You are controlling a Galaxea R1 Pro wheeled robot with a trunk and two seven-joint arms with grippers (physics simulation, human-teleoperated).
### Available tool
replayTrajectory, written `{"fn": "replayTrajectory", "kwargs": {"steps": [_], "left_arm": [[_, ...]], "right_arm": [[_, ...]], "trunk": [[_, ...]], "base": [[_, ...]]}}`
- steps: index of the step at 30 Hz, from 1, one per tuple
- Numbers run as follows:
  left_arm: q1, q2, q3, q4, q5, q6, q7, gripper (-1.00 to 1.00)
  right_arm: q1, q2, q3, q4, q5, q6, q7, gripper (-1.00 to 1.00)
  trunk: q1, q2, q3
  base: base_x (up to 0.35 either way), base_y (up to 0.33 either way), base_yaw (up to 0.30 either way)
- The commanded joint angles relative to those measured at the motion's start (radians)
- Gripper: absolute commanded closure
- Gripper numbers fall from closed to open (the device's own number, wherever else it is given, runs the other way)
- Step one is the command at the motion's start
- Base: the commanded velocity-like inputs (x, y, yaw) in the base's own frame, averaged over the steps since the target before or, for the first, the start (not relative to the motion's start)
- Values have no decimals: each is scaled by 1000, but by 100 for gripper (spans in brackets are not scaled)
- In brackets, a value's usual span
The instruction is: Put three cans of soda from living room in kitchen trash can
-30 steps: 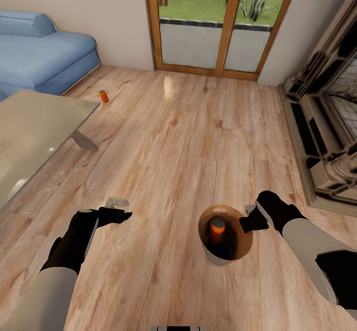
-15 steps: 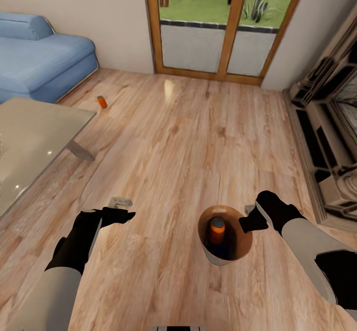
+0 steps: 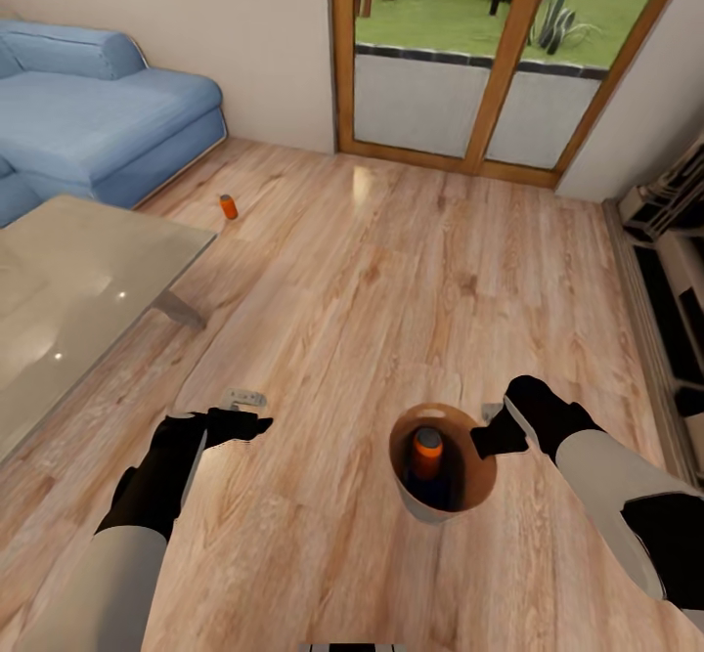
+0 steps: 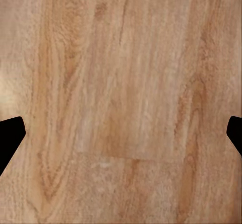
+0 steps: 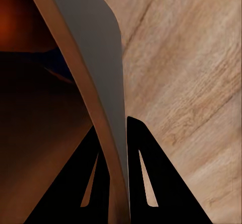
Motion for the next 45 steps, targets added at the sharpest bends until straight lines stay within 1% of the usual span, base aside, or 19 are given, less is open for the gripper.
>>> {"fn": "replayTrajectory", "kwargs": {"steps": [1,4,6,10,19,20,21,22,24,26,33,36,40,41,43,45], "left_arm": [[0,0,0,0,0,0,0,-100],[0,-1,0,0,0,0,1,-100],[0,-2,0,0,0,0,6,-100],[0,-2,-1,0,2,0,29,-100],[0,-16,-2,0,1,0,34,-100],[6,-15,4,6,7,4,40,-100],[11,-16,4,12,12,-2,45,-100],[16,-17,2,17,18,-8,39,-100],[16,-17,2,28,18,-15,39,-100],[16,-17,2,39,18,-15,39,-100],[16,-17,2,50,18,-15,39,-100],[16,-17,2,50,18,-15,39,-100],[17,-17,1,54,15,-19,35,-100],[22,-16,-1,48,12,-13,29,-100],[26,-15,-3,41,8,-2,23,-100],[28,-14,-4,37,8,10,20,-100]], "right_arm": [[0,0,-2,0,-15,3,7,100],[0,-1,-2,-1,-17,-1,13,100],[1,-2,-2,-3,-17,-17,15,100],[35,-3,-3,-9,-18,-110,18,100],[44,-7,-3,-10,-19,-131,42,100],[38,-7,4,-5,-1,-141,31,100],[32,-10,4,-1,0,-150,30,100],[38,-11,4,4,10,-160,30,100],[40,-11,4,15,48,-182,30,100],[40,-11,4,26,91,-185,30,100],[40,-11,4,40,196,-184,30,100],[40,-11,4,40,227,-184,30,100],[46,-12,0,34,257,-189,30,100],[52,-18,-3,28,266,-187,31,100],[56,-30,-10,18,264,-178,33,100],[54,-41,-18,6,277,-173,35,100]], "trunk": [[0,0,0],[0,0,0],[0,0,0],[0,0,0],[0,0,0],[0,0,0],[0,0,0],[0,0,0],[0,0,0],[0,0,0],[0,0,0],[0,0,0],[0,0,0],[0,0,0],[0,0,0],[0,0,0]], "base": [[329,0,53],[328,-20,30],[319,-76,16],[303,-149,6],[294,-186,0],[0,0,0],[0,0,0],[0,0,0],[0,0,0],[0,0,0],[0,0,0],[0,0,0],[5,0,0],[114,0,0],[228,0,0],[281,0,0]]}}
